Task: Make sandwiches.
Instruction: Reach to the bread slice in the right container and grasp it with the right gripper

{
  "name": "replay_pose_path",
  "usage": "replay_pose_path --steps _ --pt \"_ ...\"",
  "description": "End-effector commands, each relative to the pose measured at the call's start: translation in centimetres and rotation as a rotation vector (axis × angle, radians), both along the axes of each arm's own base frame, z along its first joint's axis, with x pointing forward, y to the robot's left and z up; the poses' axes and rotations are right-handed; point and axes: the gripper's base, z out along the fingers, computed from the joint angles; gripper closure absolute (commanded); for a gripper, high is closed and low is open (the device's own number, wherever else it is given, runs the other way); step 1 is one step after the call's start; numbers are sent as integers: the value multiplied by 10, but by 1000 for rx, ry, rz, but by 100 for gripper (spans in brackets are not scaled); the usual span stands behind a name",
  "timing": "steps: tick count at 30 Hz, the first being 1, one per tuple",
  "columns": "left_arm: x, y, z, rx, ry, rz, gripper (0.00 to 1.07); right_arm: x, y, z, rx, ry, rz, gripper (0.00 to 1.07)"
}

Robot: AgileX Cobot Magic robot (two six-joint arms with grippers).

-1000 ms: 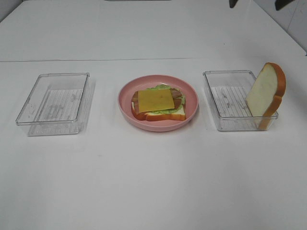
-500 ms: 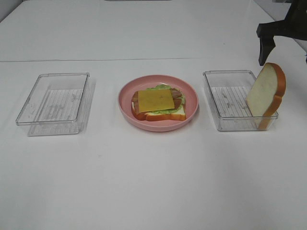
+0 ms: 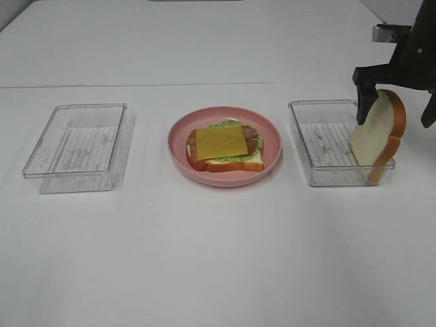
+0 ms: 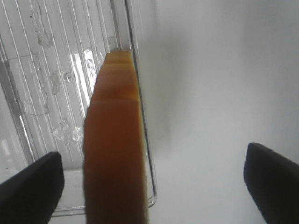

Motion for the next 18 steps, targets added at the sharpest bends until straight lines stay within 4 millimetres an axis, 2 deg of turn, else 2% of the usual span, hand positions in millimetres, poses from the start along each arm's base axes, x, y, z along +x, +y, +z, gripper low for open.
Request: replay_pose_path --steps 1,3,5,6,8,9,10,11,12,13,15,18 --pt "-2 -1 0 -6 -23 -4 7 -10 0 -5 6 119 6 10" --pt "-2 -1 0 -6 -23 -4 7 -10 0 -5 6 120 6 11" --pt "-2 -1 0 -6 -23 -4 7 -10 0 -5 7 120 8 20" --pt "-2 -1 0 -6 -23 -4 7 -10 0 -5 7 120 8 20" --pt "-2 -1 0 -6 -23 -4 7 -10 1 -5 17 120 6 46" --pt "-2 -1 0 -6 -23 -4 7 -10 1 -5 17 120 6 46" --pt "-2 -1 0 -6 -23 -4 7 -10 1 -5 22 120 3 68" --pt "-2 -1 0 -6 -23 -4 7 -10 2 -5 26 120 2 78" --pt "-2 -1 0 -6 -23 -4 7 -10 2 -5 26 120 2 78" --pt "-2 -1 0 -6 -23 -4 7 -10 2 -5 29 120 1 92" --pt "-2 -1 0 -6 -23 -4 7 -10 2 -5 29 120 1 96" --pt "-2 -1 0 -6 -23 -4 7 -10 2 -5 27 120 2 96"
